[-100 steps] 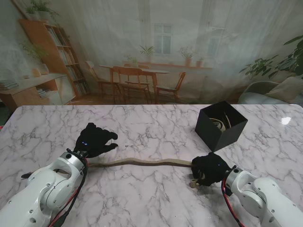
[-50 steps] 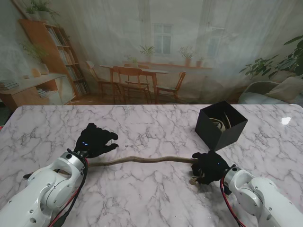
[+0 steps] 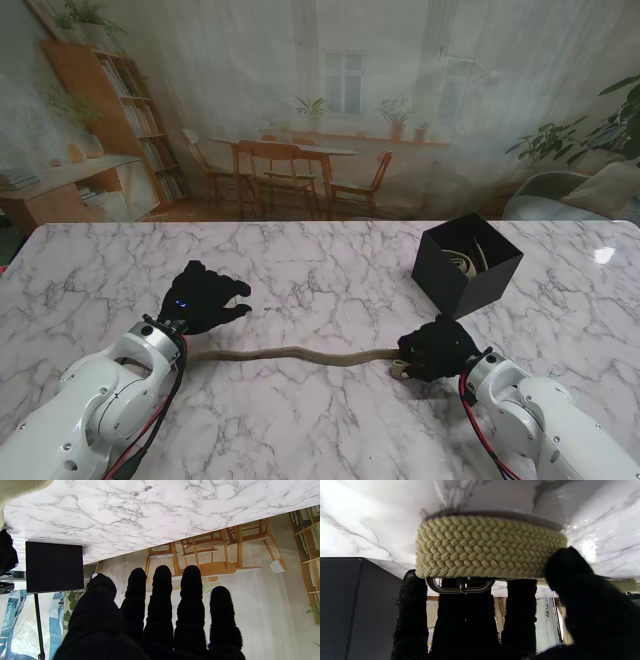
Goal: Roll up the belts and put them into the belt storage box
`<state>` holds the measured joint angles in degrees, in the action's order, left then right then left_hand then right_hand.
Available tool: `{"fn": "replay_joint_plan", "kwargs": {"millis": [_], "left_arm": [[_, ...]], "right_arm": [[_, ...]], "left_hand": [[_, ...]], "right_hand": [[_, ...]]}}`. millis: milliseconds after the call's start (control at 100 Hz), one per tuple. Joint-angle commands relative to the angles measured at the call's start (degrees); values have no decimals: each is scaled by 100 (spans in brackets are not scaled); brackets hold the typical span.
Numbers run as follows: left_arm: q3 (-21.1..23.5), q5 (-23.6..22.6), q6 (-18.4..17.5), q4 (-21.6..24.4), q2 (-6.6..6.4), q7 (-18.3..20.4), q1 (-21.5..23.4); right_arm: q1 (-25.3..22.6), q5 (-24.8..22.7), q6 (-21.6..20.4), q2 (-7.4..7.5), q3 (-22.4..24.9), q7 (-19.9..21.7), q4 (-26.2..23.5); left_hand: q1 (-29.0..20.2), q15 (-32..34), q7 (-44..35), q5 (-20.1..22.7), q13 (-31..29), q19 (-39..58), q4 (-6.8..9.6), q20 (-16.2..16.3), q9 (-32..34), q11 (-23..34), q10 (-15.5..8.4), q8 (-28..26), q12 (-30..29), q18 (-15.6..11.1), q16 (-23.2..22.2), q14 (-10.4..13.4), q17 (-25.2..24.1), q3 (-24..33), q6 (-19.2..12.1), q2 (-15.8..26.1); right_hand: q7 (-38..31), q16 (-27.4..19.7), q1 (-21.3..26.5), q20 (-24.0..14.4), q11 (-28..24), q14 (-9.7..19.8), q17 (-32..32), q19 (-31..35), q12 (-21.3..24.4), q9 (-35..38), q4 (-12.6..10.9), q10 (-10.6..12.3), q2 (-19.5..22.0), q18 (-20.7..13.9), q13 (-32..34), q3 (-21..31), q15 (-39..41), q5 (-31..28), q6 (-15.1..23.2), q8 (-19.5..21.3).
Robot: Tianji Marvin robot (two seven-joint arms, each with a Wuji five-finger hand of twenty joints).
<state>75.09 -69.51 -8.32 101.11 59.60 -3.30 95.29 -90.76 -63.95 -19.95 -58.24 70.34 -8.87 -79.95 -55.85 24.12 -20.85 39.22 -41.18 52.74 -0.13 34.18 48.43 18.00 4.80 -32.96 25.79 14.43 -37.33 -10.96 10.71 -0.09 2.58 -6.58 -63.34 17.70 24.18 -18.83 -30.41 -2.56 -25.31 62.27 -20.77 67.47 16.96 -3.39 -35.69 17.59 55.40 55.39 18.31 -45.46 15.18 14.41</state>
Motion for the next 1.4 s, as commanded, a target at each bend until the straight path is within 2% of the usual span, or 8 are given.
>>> {"fn": "replay_joint_plan", "kwargs": {"millis": [0, 190, 390, 570, 720, 850, 970, 1390], "left_arm": [[-25, 11, -16, -12, 6, 92, -8], [-39, 8, -19, -11, 4, 111, -16], [-50, -2, -29, -13, 2, 110, -22], [-54, -11, -30, -14, 1, 105, -24], [-62, -17, -30, -19, 0, 98, -31], [-68, -16, -31, -18, -1, 112, -35], [-71, -13, -29, -20, 0, 112, -37], [-41, -18, -7, -21, 3, 93, -19]], "right_arm": [[-16, 29, 13, -35, -40, -10, 123], [100, -47, -46, -51, -215, -658, 468], [190, -26, -55, -79, -353, -1067, 681], [178, -1, -73, -78, -344, -988, 657], [210, 25, -178, -75, -354, -977, 696], [169, -50, -223, -46, -288, -799, 587], [54, -194, -264, 0, -116, -420, 317], [-377, 559, -483, 94, 604, 2268, -944]], "left_hand": [[44, -130, 112, 91, 119, -151, -128, 39, -147, -87, 123, -48, -49, 209, 50, -87, -94, -96, 72, 254], [41, -126, 111, 91, 114, -152, -128, 40, -141, -83, 128, -49, -47, 211, 47, -95, -95, -96, 68, 246], [28, -121, 110, 85, 108, -150, -127, 41, -138, -78, 120, -49, -45, 214, 45, -92, -90, -93, 65, 238], [6, -115, 103, 88, 101, -149, -125, 42, -132, -72, 122, -54, -42, 216, 42, -93, -89, -88, 60, 225], [-2, -114, 96, 88, 96, -154, -125, 40, -132, -67, 109, -56, -41, 215, 42, -80, -93, -87, 55, 220], [-1, -114, 90, 95, 96, -152, -125, 41, -128, -66, 115, -56, -41, 211, 42, -84, -90, -88, 65, 220], [1, -115, 91, 86, 97, -155, -125, 39, -130, -67, 115, -54, -43, 203, 42, -85, -86, -90, 56, 224], [35, -128, 105, 84, 114, -171, -123, 34, -138, -77, 118, -40, -48, 220, 48, -88, -109, -92, 73, 247]], "right_hand": [[7, 170, 441, -161, -592, 383, -177, 248, -261, 623, -49, 664, 219, -153, 356, 196, 347, 259, 383, 143], [1139, 541, 667, -263, -829, 609, -707, 662, -348, 1479, -233, 821, 313, -391, 1146, 419, 816, 1009, 151, -723], [2283, 767, 1005, -160, -1183, 336, -835, 775, -528, 1626, -983, 505, 836, -201, 1665, 650, 1199, 2916, 750, -7], [1834, 771, 1389, -142, -1252, 128, -779, 721, -492, 1616, -1015, 319, 1285, 4, 1743, 543, 1274, 1495, 1335, 167], [719, 620, 1324, -148, -878, 546, -954, 759, -326, 1624, -140, 524, 487, -692, 1564, 385, 928, -14, 121, -1417], [427, 338, 473, -140, -33, 835, -883, 694, 174, 1621, -91, 904, 230, -941, 1284, 341, 553, -238, -1109, -1041], [1651, -23, -895, -127, 612, 931, -651, 551, 563, 1319, -938, 958, 860, -957, 812, 319, 213, -465, -1544, 402], [2664, -806, -693, 214, 2035, 668, 169, -188, 1337, -246, -1348, 82, 764, -1450, -760, 1065, -719, 1183, -2975, 535]]}}
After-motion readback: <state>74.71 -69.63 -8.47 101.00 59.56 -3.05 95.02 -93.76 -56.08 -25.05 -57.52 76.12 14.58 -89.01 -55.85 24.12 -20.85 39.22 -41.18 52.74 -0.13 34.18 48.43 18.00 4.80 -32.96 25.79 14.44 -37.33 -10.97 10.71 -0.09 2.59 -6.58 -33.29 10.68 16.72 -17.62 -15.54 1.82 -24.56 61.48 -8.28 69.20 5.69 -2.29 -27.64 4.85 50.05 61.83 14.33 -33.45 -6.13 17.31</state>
